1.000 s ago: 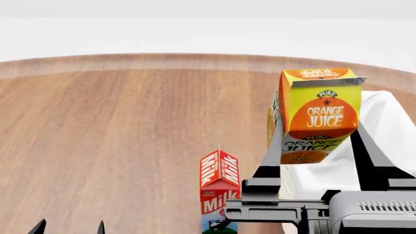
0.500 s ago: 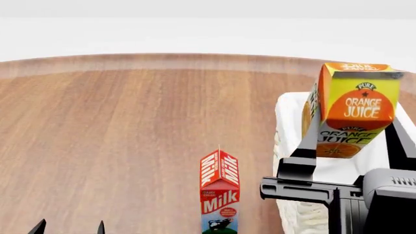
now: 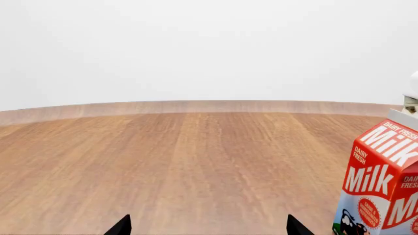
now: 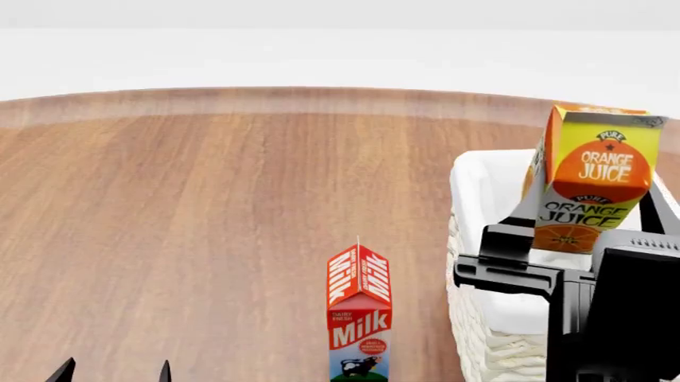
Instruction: Pick up the orange juice, and put it in the basket.
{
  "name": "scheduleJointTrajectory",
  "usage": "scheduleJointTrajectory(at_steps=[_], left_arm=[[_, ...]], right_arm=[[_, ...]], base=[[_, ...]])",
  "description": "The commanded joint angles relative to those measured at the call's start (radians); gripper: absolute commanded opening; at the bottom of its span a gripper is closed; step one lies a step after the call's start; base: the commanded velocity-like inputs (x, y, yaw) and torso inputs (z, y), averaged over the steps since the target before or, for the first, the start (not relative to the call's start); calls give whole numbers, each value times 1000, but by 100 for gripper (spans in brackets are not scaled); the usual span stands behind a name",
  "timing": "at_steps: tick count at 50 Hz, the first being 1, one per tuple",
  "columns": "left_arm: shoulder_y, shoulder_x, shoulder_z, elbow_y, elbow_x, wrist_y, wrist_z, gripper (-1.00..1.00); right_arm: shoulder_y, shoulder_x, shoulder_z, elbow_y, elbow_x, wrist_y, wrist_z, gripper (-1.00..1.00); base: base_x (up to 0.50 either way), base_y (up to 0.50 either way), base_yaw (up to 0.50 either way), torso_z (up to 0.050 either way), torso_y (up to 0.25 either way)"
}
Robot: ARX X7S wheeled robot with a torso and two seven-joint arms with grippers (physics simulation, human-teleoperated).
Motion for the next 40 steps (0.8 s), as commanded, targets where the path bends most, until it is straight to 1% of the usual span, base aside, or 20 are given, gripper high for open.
scheduleJointTrajectory(at_steps=[1,26,40], left_arm=[[-1,-2,2,0,-2,1,-2,100],[-2,-5,7,-1,-5,3,-6,100],[-3,-7,10,-1,-7,4,-8,100]], right_arm=[[47,-19,-37,114,-90,-36,-31,-100],[130,-65,-108,371,-171,-127,-59,-100],[198,-81,-141,478,-206,-135,-67,-100]], base=[[0,0,0,10,0],[0,0,0,0,0],[0,0,0,0,1]])
